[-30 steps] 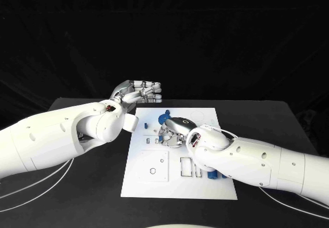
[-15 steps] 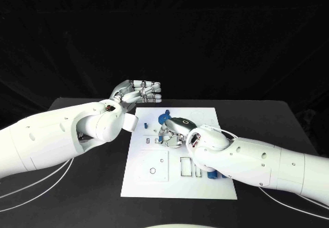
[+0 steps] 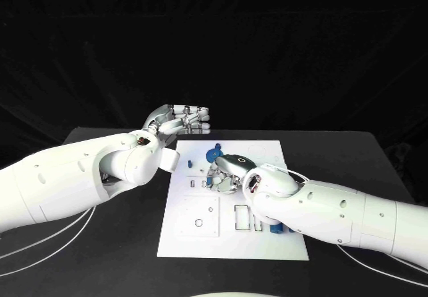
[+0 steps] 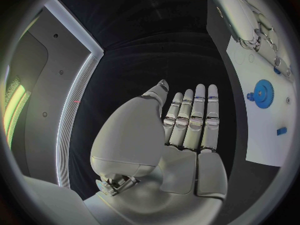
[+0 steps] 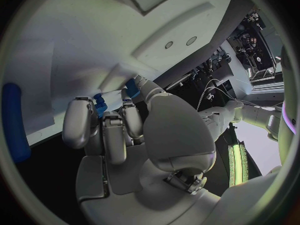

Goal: Assemble the parts on the task board

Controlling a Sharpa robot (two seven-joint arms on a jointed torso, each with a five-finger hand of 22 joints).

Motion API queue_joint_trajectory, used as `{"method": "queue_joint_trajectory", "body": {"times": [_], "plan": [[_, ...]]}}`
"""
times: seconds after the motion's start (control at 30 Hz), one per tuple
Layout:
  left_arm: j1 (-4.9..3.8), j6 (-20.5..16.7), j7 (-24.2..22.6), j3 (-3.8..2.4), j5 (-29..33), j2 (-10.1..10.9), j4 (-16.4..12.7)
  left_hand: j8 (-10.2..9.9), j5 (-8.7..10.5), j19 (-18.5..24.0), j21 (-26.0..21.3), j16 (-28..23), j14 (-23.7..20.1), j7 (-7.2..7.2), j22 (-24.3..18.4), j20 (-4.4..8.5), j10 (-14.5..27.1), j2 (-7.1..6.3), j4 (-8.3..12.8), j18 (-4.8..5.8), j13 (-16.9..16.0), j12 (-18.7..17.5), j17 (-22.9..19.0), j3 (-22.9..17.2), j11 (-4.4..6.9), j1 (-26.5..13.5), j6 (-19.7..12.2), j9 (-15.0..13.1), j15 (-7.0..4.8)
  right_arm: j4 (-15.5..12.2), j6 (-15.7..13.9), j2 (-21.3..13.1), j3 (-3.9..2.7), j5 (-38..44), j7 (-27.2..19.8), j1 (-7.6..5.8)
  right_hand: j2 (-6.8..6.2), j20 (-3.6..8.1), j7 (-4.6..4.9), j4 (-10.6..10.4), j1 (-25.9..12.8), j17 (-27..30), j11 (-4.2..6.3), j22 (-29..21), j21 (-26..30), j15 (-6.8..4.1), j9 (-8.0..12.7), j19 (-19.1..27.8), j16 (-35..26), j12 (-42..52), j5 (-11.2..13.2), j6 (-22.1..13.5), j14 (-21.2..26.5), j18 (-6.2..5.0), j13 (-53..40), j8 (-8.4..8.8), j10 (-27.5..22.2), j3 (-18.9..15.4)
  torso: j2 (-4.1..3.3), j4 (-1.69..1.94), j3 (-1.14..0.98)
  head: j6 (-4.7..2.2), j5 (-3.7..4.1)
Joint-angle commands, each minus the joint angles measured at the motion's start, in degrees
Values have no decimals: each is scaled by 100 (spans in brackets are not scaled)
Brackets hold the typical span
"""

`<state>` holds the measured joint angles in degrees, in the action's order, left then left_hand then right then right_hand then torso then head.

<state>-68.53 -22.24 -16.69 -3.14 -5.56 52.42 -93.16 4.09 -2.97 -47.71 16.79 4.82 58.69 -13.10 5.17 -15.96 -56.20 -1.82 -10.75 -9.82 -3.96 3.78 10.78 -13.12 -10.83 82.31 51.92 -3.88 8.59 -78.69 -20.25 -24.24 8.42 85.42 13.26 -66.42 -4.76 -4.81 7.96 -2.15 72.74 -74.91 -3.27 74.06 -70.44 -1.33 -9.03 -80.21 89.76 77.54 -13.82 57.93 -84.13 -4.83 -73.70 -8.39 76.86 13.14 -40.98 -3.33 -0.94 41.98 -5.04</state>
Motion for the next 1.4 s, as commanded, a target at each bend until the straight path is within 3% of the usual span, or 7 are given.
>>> {"method": "queue_joint_trajectory", "body": {"times": [0.03,0.57,0.8,0.97,1.07,1.2,1.4], "plan": [[-4,101,-22,-4,16,-7,-7,-25,-2,42,-27,-29,-21,-28,-6,-16,22,-19,39,-69,4,9,6,-9,1,-4,-23,4,1,8,-1,2,2,-9,-14,4,-20,-14,7,-21,-35,-1509,1,-17,43,40,9,40,24,-34,29,-39,-587,-1,22,23,-55,-9,-4,-6,-1,-19,-7],[-4,136,46,-4,-54,-9,28,-4,-3,5,-11,-20,44,34,-9,-6,-45,-16,56,-78,-4,33,25,-22,43,5,26,-4,-30,-78,-426,-88,2,-61,-134,3,-227,-99,96,-230,-297,-1490,-94,-236,392,124,50,204,12,-289,140,-362,-581,-69,329,104,-418,-487,4,-6,-4,-28,2],[-5,456,348,-4,-608,-20,215,182,-11,-777,463,501,1093,220,177,326,-718,-21,-28,-91,-79,243,322,-8,302,-85,524,-79,-379,-583,-826,-558,-27,-693,-806,-164,-121,-132,131,-274,-158,-1431,-127,-299,509,156,56,246,-26,-276,-5,-477,-565,-89,339,100,-446,-637,30,-17,-5,-56,21],[-7,909,822,-3,-1565,-32,445,293,-17,-1515,1000,1328,2134,398,423,678,-1508,-64,-308,-90,-263,583,865,162,574,-373,843,-144,-695,-953,-277,-1080,-44,-1693,-1383,-527,99,-84,29,-215,58,-851,-23,-559,884,77,-23,414,-420,-265,-33,-120,-393,-175,333,-118,-356,-590,97,-53,-1,-44,-48],[-8,1233,1237,-3,-2283,-38,553,400,-22,-1785,1501,2405,2064,484,710,949,-1702,-67,-546,-43,-632,948,1826,377,685,-437,961,-217,-824,-1157,179,-1447,-49,-2489,-1613,-746,235,37,-67,-178,211,121,94,-1349,2005,-43,-27,933,-1227,-1245,19,123,-86,-384,1334,-172,-848,-534,143,-87,2,-60,-67],[-9,1529,1802,-4,-3134,-64,630,654,22,-2040,2274,5538,2298,574,1182,1123,-1621,-71,-571,-39,-1273,1595,4805,652,794,-525,1025,-407,-922,-1376,514,-1888,-51,-3386,-1767,-916,153,-5,-37,-157,368,2852,48,-2624,3856,3,21,1848,-4118,-3963,14,188,991,-568,3705,-87,-1655,-342,203,-100,8,-45,-69],[-17,2024,2873,-4,-4630,-162,659,1421,8,-2855,4885,7908,2867,798,4275,1321,-1494,34,-560,301,-3244,3816,7213,1031,1031,-1340,961,-974,-1150,-1630,845,-2530,-51,-4210,-1985,-1020,-160,-465,36,-188,472,4547,-172,-3864,5581,486,88,3004,-6982,-6159,-102,274,2127,-487,5465,101,-1248,96,260,-88,-9,-15,-67]]}}
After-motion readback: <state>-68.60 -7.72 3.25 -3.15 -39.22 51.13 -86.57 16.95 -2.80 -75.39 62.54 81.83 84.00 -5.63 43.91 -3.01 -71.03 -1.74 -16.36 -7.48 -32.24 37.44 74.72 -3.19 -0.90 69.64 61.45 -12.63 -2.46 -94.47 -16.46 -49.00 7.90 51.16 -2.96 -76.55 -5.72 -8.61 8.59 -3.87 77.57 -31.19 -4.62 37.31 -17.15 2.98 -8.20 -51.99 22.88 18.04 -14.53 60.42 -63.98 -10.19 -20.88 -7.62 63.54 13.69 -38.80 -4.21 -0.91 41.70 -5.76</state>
